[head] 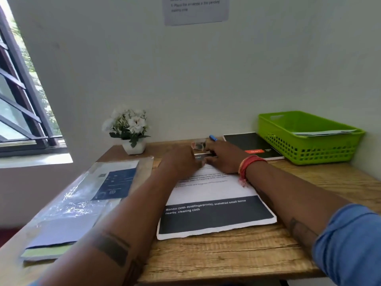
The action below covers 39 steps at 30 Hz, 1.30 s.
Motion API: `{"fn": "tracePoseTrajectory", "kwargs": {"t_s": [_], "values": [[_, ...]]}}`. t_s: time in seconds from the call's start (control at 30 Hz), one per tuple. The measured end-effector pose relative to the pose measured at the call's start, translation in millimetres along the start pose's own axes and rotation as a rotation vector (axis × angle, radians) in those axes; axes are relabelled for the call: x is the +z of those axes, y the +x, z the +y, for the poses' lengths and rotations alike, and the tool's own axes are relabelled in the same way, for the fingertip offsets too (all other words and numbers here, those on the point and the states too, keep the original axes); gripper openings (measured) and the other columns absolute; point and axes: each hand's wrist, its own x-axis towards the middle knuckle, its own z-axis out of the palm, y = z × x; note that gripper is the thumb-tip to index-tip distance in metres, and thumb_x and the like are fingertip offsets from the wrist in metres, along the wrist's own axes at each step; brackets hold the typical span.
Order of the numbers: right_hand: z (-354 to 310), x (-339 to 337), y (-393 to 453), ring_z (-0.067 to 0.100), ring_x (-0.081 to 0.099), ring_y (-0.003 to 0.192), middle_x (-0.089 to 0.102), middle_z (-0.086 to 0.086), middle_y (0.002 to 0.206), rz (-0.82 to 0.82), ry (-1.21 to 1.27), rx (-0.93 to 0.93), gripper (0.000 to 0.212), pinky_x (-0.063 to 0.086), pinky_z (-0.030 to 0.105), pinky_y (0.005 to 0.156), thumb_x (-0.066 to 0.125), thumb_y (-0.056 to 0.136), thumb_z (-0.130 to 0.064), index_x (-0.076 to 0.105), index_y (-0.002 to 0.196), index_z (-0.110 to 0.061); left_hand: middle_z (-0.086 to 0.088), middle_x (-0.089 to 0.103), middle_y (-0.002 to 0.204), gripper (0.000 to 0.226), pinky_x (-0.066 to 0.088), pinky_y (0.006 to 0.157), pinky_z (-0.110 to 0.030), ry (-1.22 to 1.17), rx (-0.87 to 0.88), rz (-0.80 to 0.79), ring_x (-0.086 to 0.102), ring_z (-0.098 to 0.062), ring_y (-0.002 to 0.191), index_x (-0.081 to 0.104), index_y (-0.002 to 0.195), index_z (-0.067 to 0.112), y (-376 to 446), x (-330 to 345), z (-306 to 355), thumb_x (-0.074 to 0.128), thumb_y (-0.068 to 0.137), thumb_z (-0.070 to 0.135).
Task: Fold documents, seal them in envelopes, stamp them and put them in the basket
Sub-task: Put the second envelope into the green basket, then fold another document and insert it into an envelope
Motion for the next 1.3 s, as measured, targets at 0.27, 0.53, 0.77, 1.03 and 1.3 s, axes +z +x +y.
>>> {"fn": "tracePoseTrajectory", "kwargs": {"t_s": [0.27,0.53,0.77,1.03,1.3], "values": [[0,0,2,0.022,0.057,0.106,0.056,0.002,0.113,0.154,0.081,0.068,0.032,0.045,0.035,0.093,0.066,0.090,-0.028,0.064,0.122,-0.025,-0.008,0.062,0.129,0.046,0.044,0.103,-0.042,0.069,-0.038,-0.007,0.053,-0.030,0.124,0.062,0.120,0.026,3,6,-6,0.064,0.086,0.057],[2,-9,-11,0.013,0.056,0.088,0.060,-0.002,0.097,0.365,0.516,0.226,0.010,0.035,0.013,0.063,0.069,0.089,-0.017,0.067,0.098,-0.020,-0.010,0.052,0.136,0.055,0.042,0.103,-0.050,0.017,-0.151,0.065,0.051,-0.036,0.124,0.056,0.130,0.024,-3,2,-4,0.055,0.090,0.062],[14,-11,-19,0.031,0.070,0.090,0.072,0.013,0.099,0.402,1.060,0.533,0.011,0.058,0.047,0.086,0.069,0.084,-0.006,0.064,0.084,-0.016,-0.007,0.048,0.141,0.054,0.033,0.107,-0.050,-0.008,-0.026,0.242,0.042,-0.033,0.132,0.056,0.133,0.027,-9,4,14,0.050,0.094,0.063],[9,-17,-24,0.020,0.061,0.068,0.068,0.011,0.079,0.323,0.867,0.547,0.019,0.051,0.033,0.064,0.066,0.085,-0.005,0.059,0.070,-0.014,-0.003,0.048,0.148,0.063,0.036,0.105,-0.051,0.025,0.084,-0.069,0.046,-0.027,0.133,0.042,0.145,0.032,-14,24,39,0.041,0.094,0.069],[11,-24,-29,0.010,0.061,0.081,0.063,-0.008,0.090,0.303,0.583,0.423,0.013,0.047,0.024,0.063,0.066,0.087,-0.029,0.062,0.095,-0.020,0.000,0.051,0.145,0.040,0.044,0.104,-0.040,-0.051,0.129,-0.172,0.051,-0.022,0.126,0.054,0.134,0.032,-14,15,25,0.048,0.096,0.020]]}}
